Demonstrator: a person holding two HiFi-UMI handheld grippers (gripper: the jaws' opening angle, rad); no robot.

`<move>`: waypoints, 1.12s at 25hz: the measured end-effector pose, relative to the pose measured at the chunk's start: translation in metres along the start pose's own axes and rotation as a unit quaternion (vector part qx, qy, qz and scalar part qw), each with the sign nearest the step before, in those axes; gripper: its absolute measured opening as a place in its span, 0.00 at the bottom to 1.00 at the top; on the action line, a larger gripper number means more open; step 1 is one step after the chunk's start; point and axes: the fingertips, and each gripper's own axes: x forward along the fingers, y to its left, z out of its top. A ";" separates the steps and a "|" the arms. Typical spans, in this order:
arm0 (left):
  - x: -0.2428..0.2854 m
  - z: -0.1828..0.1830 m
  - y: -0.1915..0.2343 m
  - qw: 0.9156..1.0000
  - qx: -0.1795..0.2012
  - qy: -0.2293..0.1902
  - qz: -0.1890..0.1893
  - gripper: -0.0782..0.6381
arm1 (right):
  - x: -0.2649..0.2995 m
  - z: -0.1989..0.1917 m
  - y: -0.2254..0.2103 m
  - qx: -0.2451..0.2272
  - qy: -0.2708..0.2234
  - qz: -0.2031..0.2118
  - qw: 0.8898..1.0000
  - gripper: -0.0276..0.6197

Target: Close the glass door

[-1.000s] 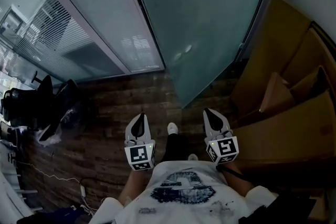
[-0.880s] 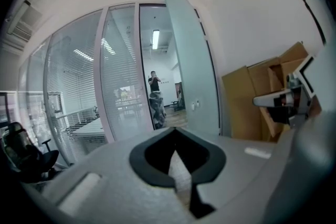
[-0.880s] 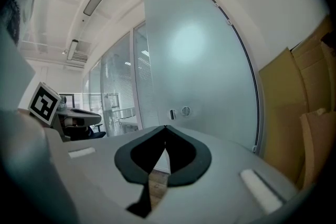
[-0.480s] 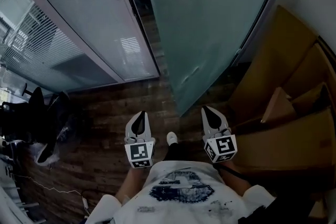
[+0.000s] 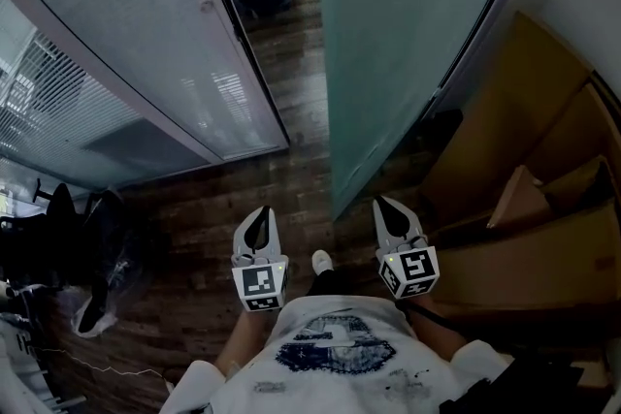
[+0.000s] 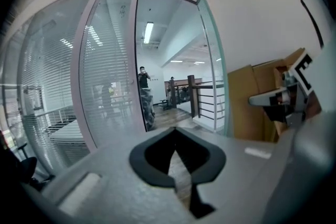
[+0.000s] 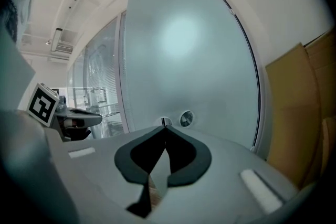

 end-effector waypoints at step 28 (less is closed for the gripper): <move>0.056 0.004 0.014 0.997 0.010 -0.017 -0.072 0.11 | 0.042 -0.023 -0.020 -0.097 0.034 -0.004 0.995 0.26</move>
